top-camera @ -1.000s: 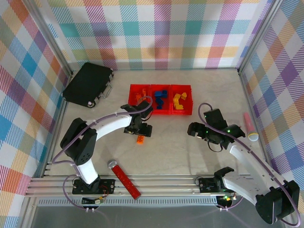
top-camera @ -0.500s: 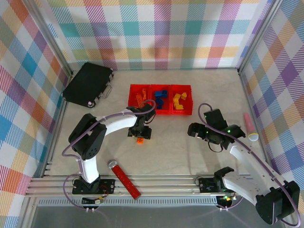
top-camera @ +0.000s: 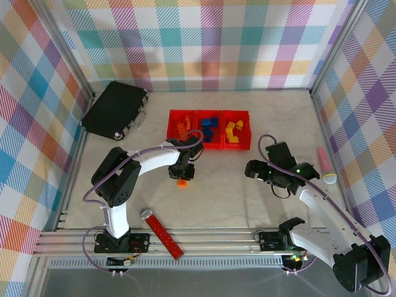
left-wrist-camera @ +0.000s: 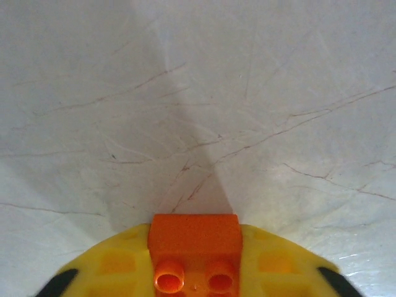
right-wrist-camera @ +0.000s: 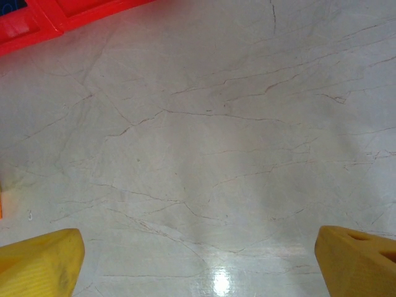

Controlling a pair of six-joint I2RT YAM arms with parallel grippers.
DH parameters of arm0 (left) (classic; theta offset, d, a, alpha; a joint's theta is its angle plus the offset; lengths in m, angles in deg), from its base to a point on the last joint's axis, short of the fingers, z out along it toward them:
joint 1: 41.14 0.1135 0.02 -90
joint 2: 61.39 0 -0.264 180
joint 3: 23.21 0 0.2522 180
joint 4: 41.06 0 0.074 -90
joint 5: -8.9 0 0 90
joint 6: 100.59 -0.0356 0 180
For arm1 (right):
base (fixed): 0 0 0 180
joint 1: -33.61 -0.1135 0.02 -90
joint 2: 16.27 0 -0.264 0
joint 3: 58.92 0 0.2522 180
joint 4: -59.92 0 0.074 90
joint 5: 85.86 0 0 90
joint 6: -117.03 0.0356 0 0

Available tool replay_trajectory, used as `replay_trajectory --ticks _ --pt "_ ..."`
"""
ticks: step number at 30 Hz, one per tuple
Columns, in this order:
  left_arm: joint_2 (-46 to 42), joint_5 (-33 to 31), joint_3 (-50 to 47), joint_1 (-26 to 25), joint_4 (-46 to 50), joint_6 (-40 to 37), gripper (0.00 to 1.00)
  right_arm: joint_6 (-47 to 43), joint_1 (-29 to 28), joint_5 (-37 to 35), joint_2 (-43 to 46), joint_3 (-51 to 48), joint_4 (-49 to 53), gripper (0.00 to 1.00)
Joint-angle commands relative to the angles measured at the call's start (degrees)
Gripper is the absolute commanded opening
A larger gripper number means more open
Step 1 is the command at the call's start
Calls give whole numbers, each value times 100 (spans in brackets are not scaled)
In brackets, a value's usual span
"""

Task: Sort the legos into containers by color
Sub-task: Pick up the lego from the center of the table, then place the lego in the container.

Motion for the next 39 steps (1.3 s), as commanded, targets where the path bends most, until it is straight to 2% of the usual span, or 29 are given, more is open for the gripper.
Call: replay_trajectory --ticks 1,5,8,18,23,29,33,39 --pt "-367 -258 201 -27 374 192 14 -109 20 -123 4 114 129 96" --pt "-889 -721 880 -8 750 204 12 -131 17 -232 -18 123 121 96" --pt "-857 -995 1729 154 1018 -37 11 -131 27 -251 -72 207 68 96" --pt "450 -989 3912 1139 799 -744 10 -292 28 -402 -24 302 102 96" --pt "886 -860 3925 1287 267 -868 10 -335 37 -485 89 218 228 96" --pt "1427 -887 3988 1364 151 -884 11 -346 37 -492 234 124 260 96" --pt "1572 -805 3886 1387 -6 -865 24 -333 37 -486 286 136 373 96" --pt "1388 -944 3835 1402 -80 -957 52 -360 50 -593 476 167 545 97"
